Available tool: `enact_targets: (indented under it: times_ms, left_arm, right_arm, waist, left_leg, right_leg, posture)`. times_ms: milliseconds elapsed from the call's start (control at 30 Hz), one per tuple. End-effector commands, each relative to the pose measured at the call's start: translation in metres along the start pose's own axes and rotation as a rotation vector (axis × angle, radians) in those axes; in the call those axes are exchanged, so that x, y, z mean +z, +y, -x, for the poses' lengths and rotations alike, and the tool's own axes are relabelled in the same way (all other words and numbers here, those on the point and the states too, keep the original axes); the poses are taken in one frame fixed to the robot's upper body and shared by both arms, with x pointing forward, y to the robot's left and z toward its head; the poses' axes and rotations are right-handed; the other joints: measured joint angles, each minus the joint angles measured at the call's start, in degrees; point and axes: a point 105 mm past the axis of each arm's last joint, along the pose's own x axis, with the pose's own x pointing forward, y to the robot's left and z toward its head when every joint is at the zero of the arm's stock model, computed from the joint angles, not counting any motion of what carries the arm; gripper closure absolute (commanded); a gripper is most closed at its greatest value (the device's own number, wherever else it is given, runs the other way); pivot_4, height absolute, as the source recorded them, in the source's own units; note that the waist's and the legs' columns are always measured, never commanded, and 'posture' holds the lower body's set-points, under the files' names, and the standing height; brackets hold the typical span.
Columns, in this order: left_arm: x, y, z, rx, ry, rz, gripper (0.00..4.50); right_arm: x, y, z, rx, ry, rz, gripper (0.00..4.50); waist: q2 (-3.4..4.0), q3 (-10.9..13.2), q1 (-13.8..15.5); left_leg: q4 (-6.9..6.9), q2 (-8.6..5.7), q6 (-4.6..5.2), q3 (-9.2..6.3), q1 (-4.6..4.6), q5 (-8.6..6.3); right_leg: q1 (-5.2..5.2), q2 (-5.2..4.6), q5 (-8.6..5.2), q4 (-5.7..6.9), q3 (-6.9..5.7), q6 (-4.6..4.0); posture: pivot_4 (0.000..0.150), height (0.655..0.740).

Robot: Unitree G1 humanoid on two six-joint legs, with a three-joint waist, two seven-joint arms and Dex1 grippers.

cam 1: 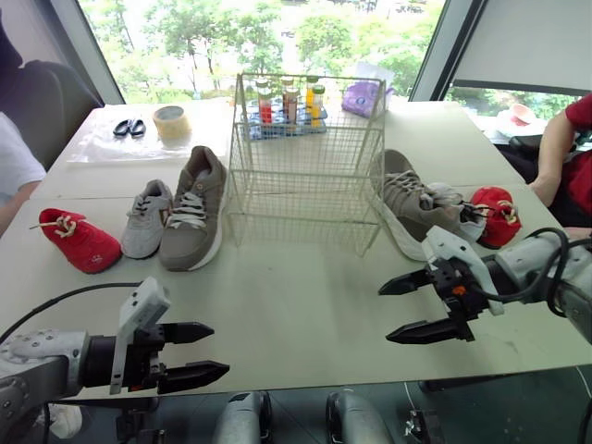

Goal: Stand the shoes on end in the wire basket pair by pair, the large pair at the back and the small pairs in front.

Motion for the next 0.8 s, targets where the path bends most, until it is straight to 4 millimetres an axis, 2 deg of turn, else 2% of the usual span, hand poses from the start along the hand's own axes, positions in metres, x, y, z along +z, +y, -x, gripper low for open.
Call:
enact_targets:
  times_ms: [33, 333, 467, 633, 700, 767, 800]
  left_arm:
    - [0.006, 0.000, 0.002, 0.022, -0.027, -0.046, 0.00]
    - [0.010, 0.006, -0.003, 0.050, -0.069, -0.048, 0.00]
    - [0.017, 0.016, -0.003, 0.097, -0.132, -0.074, 0.00]
    - [0.008, 0.020, -0.006, 0.108, -0.128, -0.043, 0.00]
    - [0.006, 0.018, -0.006, 0.102, -0.125, -0.046, 0.00]
    - [0.023, 0.021, 0.003, 0.092, -0.187, -0.019, 0.00]
    - [0.034, 0.021, 0.013, 0.086, -0.159, -0.072, 0.00]
  right_arm:
    - [0.004, 0.002, 0.001, -0.001, 0.010, 0.043, 0.01]
    - [0.004, -0.003, -0.001, -0.018, 0.000, 0.058, 0.01]
    - [0.009, -0.007, 0.000, -0.041, -0.034, 0.066, 0.01]
    - [0.012, -0.014, 0.007, -0.087, 0.005, 0.101, 0.01]
    - [0.022, -0.011, 0.012, -0.084, 0.012, 0.110, 0.01]
    - [0.056, 0.001, 0.023, -0.028, -0.040, 0.158, 0.01]
    - [0.082, 0.004, 0.031, -0.019, -0.068, 0.228, 0.01]
  waist:
    - [0.00, 0.00, -0.01]
    - [0.00, 0.00, 0.01]
    - [0.00, 0.00, 0.03]
    - [0.00, 0.00, -0.05]
    - [0.01, 0.00, -0.08]
    - [0.10, 0.06, -0.14]
    - [0.18, 0.12, -0.15]
  left_leg:
    - [0.00, 0.00, 0.00, 0.00, 0.00, 0.00]
    - [0.00, 0.00, 0.00, 0.00, -0.01, 0.00]
    - [-0.01, 0.00, 0.00, 0.00, -0.01, 0.00]
    - [0.00, -0.02, 0.01, 0.01, -0.01, 0.00]
    - [0.00, -0.02, 0.01, 0.01, -0.01, 0.00]
    - [0.00, -0.01, 0.01, 0.02, -0.01, 0.00]
    - [0.00, -0.01, 0.00, 0.02, -0.02, 0.01]
  right_leg:
    - [0.00, 0.00, 0.00, 0.00, 0.00, 0.00]
    - [-0.01, -0.01, 0.00, 0.00, 0.01, 0.00]
    - [0.00, -0.01, 0.00, 0.00, 0.02, 0.00]
    - [-0.01, -0.01, 0.00, 0.00, 0.00, -0.01]
    - [-0.01, -0.01, 0.00, 0.00, 0.00, -0.01]
    - [-0.03, -0.01, 0.00, 0.01, 0.00, -0.01]
    - [-0.06, -0.01, 0.03, 0.02, 0.00, -0.04]
  posture:
    - [0.150, 0.7351]
    - [0.150, 0.7351]
    - [0.150, 0.7351]
    - [0.150, 0.7351]
    - [0.150, 0.7351]
    - [0.150, 0.7351]
    - [0.150, 0.7351]
